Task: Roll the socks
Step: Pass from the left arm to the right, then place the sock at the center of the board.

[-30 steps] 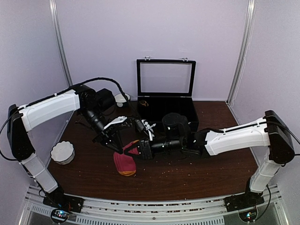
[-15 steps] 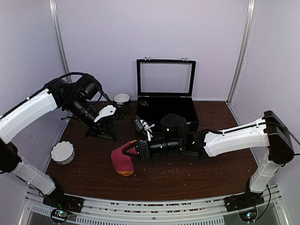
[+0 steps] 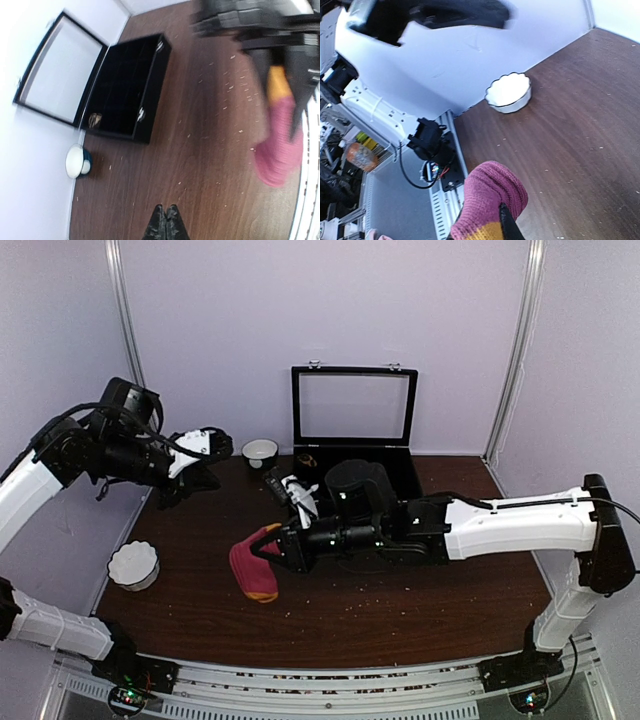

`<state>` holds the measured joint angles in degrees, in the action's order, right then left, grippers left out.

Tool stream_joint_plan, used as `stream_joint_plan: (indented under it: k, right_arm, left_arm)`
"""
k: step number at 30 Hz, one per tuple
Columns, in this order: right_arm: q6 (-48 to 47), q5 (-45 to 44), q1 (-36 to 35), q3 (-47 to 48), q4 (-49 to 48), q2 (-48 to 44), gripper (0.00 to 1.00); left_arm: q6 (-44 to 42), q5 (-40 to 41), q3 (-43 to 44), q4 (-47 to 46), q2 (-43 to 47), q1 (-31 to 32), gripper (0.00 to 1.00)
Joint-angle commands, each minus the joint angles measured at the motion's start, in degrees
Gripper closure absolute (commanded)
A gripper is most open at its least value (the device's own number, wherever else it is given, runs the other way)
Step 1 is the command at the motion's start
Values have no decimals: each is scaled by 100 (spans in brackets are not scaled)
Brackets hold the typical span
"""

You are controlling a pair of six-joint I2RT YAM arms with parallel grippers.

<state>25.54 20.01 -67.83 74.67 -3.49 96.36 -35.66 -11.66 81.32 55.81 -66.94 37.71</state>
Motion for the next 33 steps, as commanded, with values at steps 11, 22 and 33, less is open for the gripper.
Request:
stream_joint_plan:
  k: [11,22,33]
  right_arm:
    - [1022,-1113,-64,-10,-1044,-98,100]
    - [2033,-1557,-196,-100,-1497,72,100]
    - [4074,-1884,-221,-818,-3129,367,100]
  left_arm:
    - [-1308,-2133,-561,769,234,591,2]
    - [-584,296,-872,-709,25,1436,4]
    - [-915,1359,-1088,-1320,-80,1644,27]
